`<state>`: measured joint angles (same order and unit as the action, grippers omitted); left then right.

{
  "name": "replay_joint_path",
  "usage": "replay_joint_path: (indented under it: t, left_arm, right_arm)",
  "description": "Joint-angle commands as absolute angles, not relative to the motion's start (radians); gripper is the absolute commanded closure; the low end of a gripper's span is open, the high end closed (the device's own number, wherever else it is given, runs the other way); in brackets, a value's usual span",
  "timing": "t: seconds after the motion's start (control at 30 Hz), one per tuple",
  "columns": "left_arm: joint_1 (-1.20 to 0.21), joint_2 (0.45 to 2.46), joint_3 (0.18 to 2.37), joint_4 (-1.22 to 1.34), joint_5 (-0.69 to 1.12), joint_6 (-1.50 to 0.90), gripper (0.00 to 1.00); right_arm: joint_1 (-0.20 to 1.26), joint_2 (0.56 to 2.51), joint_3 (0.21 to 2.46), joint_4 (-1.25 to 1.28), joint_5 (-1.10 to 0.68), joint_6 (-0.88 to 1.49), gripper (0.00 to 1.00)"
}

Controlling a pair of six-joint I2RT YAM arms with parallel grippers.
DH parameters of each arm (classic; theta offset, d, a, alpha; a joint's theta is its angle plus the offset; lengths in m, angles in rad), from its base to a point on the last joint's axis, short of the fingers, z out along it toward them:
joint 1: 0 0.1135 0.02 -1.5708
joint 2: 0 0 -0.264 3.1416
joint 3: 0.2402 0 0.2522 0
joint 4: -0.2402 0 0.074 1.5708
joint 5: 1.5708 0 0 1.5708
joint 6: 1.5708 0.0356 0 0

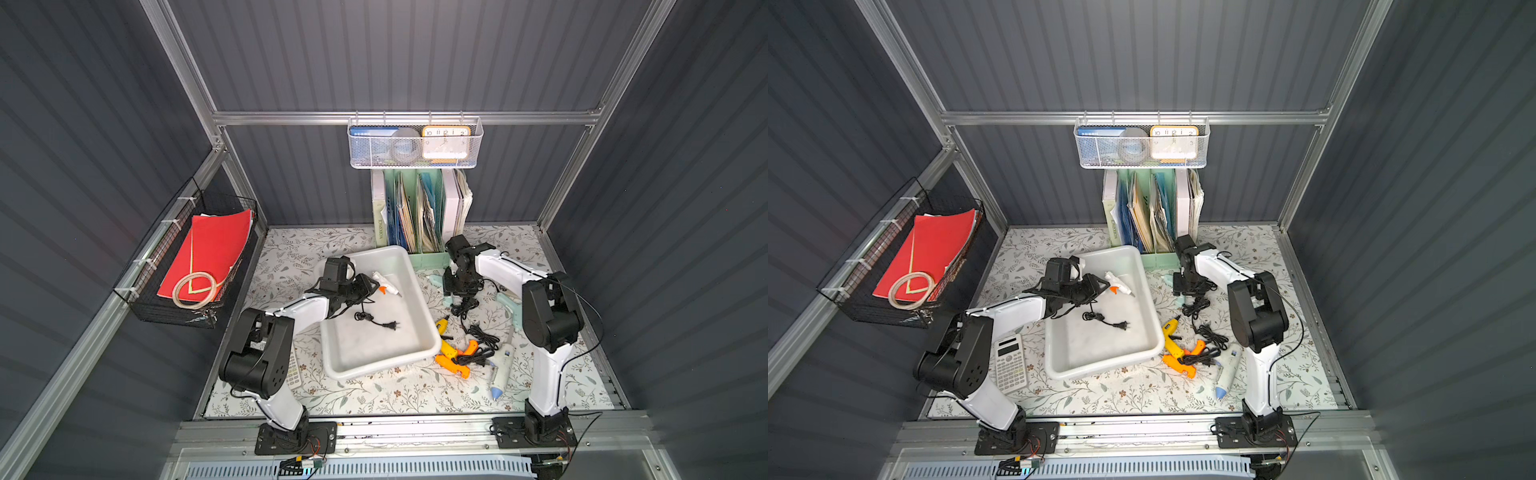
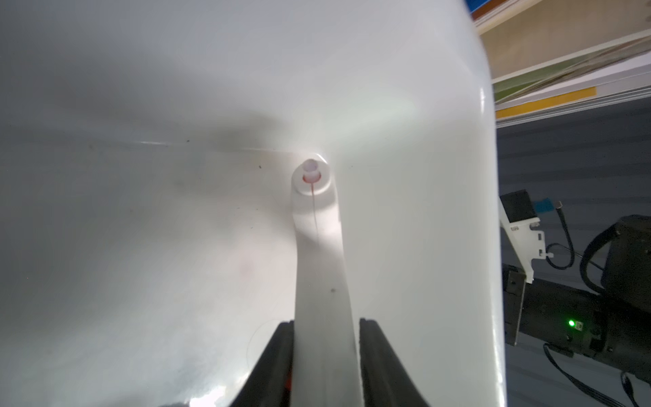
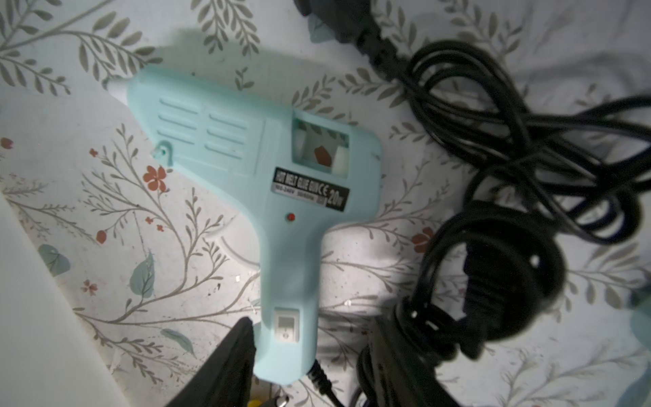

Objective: Put the hot melt glue gun into the storage box
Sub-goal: Place the hot melt adhesive gun in the storage box, then pick up the hot melt adhesive gun from the center of the board.

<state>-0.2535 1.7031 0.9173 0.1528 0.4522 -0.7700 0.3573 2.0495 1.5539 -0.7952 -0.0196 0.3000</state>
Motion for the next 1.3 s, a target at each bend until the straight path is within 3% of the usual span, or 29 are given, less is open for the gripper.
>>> replay_joint_path:
  t: [0.0, 0.1, 0.37, 0.4, 0.53, 0.77, 0.9, 1.0, 1.1, 1.27]
  left_arm:
    - [-0.250, 1.726, 0.964, 0.136, 0.419, -0.729, 0.62]
    - [-0.250, 1.741, 0.979, 0.113, 0.393, -0.714, 0.55]
    - [-0.250, 1.691, 1.020, 0.021, 0.300, -0.686, 0.03]
    - [-0.250, 1.679, 1.026, 0.009, 0.290, -0.684, 0.00]
    - [-0.250, 1.631, 1.061, -0.041, 0.241, -0.677, 0.00]
    - [-0.250, 1.529, 1.150, -0.166, 0.092, -0.664, 0.00]
    - [-0.250, 1.462, 1.179, -0.184, 0.026, -0.667, 0.00]
    - [-0.250, 1.425, 1.191, -0.163, 0.017, -0.667, 0.00]
    - [-0.250, 1.394, 1.186, -0.106, 0.035, -0.665, 0.00]
    - [-0.250, 1.360, 1.178, -0.043, 0.092, -0.631, 0.00]
  right_arm:
    - [0.368, 2.069, 1.584, -0.827, 0.003, 0.268, 0.43]
    - [0.369, 2.086, 1.589, -0.821, 0.008, 0.259, 0.43]
    - [0.373, 2.146, 1.624, -0.824, 0.022, 0.242, 0.43]
    - [0.373, 2.151, 1.626, -0.824, 0.022, 0.241, 0.43]
    - [0.377, 2.169, 1.628, -0.820, 0.028, 0.234, 0.43]
    - [0.385, 2.169, 1.613, -0.819, 0.060, 0.229, 0.61]
    - [0.388, 2.133, 1.592, -0.805, 0.083, 0.223, 0.84]
    - [0.390, 2.091, 1.581, -0.794, 0.102, 0.220, 0.95]
    - [0.389, 2.032, 1.561, -0.776, 0.119, 0.215, 1.00]
    - [0.396, 1.901, 1.496, -0.713, 0.149, 0.213, 1.00]
